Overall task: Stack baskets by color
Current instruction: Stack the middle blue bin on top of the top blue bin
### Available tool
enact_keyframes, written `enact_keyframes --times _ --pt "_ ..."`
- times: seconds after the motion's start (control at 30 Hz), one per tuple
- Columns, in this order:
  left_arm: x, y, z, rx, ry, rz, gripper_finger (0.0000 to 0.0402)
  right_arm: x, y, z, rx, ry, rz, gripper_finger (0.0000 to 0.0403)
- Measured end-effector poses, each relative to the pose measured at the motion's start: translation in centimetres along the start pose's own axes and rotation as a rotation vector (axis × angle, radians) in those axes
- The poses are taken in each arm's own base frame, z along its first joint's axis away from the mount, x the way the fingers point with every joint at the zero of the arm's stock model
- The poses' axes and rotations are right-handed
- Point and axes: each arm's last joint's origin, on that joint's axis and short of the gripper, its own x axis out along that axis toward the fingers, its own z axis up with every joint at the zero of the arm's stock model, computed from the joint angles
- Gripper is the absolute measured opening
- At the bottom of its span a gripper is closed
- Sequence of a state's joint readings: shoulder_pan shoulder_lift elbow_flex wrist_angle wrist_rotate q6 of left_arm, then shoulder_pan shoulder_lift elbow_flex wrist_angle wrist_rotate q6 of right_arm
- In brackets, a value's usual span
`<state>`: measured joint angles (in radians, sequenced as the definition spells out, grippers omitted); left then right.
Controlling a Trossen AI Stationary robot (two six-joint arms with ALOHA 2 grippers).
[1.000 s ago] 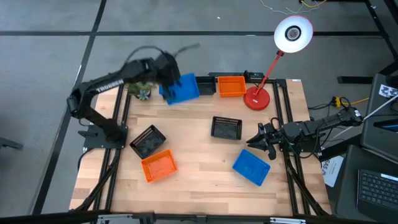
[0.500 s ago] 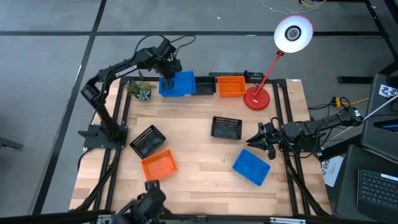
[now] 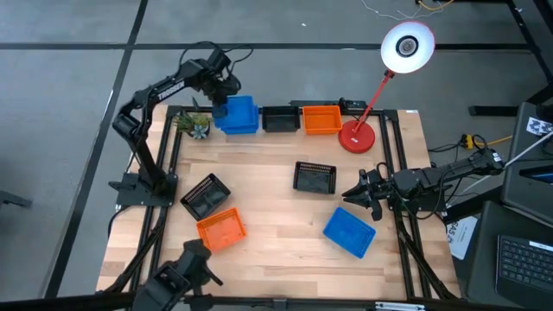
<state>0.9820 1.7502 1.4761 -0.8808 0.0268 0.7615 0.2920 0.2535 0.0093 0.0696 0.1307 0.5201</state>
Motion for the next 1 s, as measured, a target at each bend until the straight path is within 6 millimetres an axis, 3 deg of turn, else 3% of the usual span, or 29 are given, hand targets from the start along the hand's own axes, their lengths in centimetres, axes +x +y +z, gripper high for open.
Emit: enact_keyframes --times 0.33,0.63,1.0 --pt "0.1 0.7 0.1 0.034 -0.103 -0.028 0.0000 0.0 0.0 0.0 0.002 0.000 0.000 0.0088" --pt "2.8 0.4 0.5 0.074 -0.055 -0.069 0.0002 0.0 0.1 0.2 0.006 -0.018 0.010 0.0088" --pt "3.4 0.3 1.1 0.088 -0.078 -0.050 0.0063 0.0 0.1 0.2 0.006 -0.021 0.012 0.0088"
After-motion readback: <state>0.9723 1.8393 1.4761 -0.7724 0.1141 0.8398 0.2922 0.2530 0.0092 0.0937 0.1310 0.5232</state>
